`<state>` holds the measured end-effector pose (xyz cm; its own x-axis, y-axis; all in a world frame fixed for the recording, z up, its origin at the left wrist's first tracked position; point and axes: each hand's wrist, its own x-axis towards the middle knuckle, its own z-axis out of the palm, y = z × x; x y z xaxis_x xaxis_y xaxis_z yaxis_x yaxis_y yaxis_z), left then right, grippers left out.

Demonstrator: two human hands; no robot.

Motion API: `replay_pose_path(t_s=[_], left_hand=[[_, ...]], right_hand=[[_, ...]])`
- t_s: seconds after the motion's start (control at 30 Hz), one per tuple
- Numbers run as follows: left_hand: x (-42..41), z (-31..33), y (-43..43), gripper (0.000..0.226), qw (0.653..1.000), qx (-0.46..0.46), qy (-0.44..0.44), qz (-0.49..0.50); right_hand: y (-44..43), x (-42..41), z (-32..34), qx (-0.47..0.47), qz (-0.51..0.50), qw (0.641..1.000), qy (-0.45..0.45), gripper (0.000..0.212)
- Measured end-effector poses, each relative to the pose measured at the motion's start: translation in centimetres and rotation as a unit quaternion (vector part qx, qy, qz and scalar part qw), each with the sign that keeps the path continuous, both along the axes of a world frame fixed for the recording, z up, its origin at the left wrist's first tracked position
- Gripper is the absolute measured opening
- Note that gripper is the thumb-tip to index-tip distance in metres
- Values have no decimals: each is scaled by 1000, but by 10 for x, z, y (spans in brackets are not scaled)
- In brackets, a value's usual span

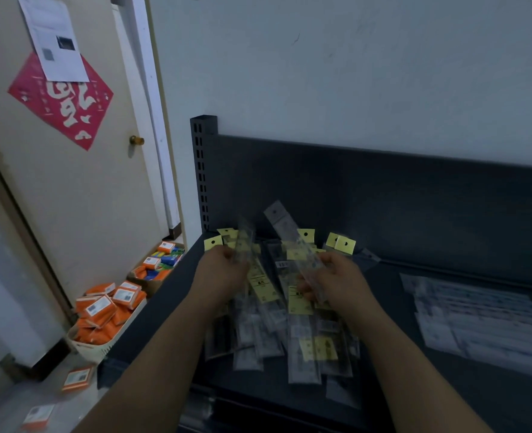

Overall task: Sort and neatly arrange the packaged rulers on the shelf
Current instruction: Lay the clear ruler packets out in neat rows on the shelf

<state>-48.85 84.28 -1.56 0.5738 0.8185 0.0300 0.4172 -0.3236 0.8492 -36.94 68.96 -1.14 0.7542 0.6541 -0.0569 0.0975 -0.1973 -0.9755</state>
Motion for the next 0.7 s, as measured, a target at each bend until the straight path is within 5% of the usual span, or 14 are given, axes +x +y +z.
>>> replay_pose_path(t_s=[0.2, 0.37, 0.5, 0.6, 0.7], left_hand=[[13, 2, -30, 16, 945, -262, -190, -45], [10, -2, -32, 36, 936, -278, -211, -39], [-4, 0, -13, 19, 970, -168, -173, -4], [-21, -2, 6, 24, 973, -161, -164, 36], [-31, -6, 8, 30, 965, -194, -167, 52]], right_hand=[[13, -23, 6, 16, 73, 988, -132, 32], [16, -35, 9, -47, 203, 965, -160, 37], [19, -26, 10, -59, 197, 953, -221, 40], [27, -19, -3, -184, 234, 870, -393, 43], [30, -13, -20, -293, 251, 804, -453, 45]])
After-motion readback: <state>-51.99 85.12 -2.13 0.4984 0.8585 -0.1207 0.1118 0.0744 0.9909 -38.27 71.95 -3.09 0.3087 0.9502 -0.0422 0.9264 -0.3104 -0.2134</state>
